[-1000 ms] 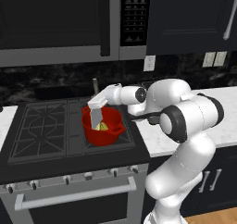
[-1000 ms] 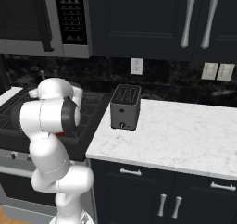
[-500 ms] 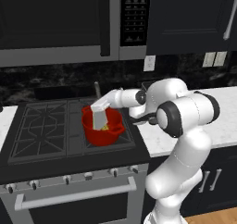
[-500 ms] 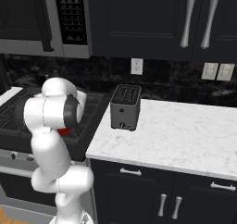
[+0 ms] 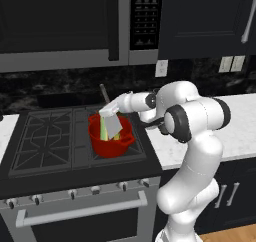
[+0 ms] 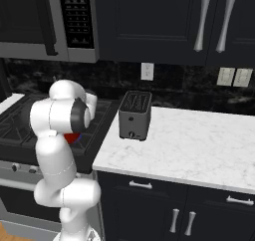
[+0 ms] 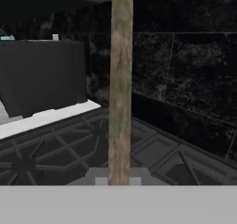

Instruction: Put the corn and cucumber in the pot. Retrieve the spatula and lightly stir the vegetables in the pot.

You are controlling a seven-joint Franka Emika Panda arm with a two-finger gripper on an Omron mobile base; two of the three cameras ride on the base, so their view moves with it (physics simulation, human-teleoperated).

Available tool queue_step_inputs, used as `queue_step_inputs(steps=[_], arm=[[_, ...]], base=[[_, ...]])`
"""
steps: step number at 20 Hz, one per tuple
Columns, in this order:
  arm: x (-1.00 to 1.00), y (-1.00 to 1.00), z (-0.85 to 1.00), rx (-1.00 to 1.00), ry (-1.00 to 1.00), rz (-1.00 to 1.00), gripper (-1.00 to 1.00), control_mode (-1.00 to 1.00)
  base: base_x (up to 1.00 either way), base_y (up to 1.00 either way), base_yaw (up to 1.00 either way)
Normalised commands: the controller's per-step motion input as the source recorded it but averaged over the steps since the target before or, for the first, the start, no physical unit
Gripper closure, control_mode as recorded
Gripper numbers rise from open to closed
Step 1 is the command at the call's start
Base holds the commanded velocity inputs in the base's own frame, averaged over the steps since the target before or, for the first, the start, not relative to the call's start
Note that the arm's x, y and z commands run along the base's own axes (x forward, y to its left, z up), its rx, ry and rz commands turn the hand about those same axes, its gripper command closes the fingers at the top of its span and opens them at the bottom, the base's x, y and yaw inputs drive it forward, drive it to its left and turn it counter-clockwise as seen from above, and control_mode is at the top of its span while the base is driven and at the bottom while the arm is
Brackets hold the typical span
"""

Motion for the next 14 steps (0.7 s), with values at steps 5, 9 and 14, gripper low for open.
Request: queue_step_inputs(steps=[5, 9, 14], arm=[[0.20, -0.57, -0.02, 0.26, -0.15, 0.39, 1.00, -1.00], [0.00, -0.73, -0.47, 0.20, -0.04, 0.34, 1.00, -1.00], [0.15, -0.77, -0.77, 0.18, 0.01, 0.30, 1.00, -1.00]], base=[[0.00, 0.00, 0.00], [0.00, 0.00, 0.00], [0.00, 0.00, 0.00]])
